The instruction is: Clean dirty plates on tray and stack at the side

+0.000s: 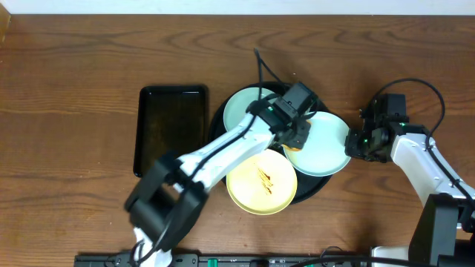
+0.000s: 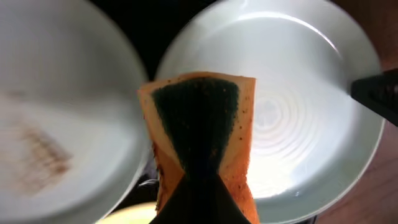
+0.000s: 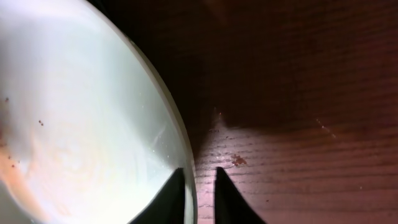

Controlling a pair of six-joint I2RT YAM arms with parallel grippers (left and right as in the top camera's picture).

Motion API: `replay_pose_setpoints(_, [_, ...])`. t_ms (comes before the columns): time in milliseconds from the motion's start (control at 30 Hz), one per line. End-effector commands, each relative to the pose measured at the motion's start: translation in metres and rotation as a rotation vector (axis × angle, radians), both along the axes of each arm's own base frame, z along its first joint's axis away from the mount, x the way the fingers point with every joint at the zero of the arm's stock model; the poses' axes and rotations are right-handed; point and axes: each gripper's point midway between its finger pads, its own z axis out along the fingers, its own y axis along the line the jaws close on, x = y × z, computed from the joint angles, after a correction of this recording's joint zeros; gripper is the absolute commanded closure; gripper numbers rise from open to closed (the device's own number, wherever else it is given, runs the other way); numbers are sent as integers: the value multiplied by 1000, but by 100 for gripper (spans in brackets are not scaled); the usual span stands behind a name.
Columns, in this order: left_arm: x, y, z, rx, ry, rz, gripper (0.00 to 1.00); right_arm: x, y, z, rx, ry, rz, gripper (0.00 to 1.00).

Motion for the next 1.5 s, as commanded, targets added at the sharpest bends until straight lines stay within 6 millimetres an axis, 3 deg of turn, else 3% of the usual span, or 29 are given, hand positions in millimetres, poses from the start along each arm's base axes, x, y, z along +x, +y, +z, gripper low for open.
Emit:
replay_pose_setpoints(0, [21,28,26,51,-98,68,93,4,-2,2,-4,-6,-3,82])
replay_pose_setpoints(233, [43,68,53,33,-122,168,93,1,-1,0,-2,4,-3,82])
replay_pose_setpoints(433, [50,93,50,58,-95,221,92,1,-1,-3,-2,-1,-7,86])
replay_pose_setpoints(567, [50,97,49,66,-86,226,92,1,-1,-3,-2,-1,-7,99])
replay_pose_setpoints(833, [48,97,48,70,-81,226,92,6,-2,1,-5,-24,-2,99])
replay_pose_setpoints(1033, [44,101,45,87,-62,224,92,22,-5,41,-38,-149,32,99])
replay_pose_setpoints(1200, [43,101,45,89,-59,224,92,34,-29,90,-194,-298,15,99])
replay_pose_setpoints(1467, [44,103,45,89,-59,228,92,32,-50,130,-479,-389,45,99])
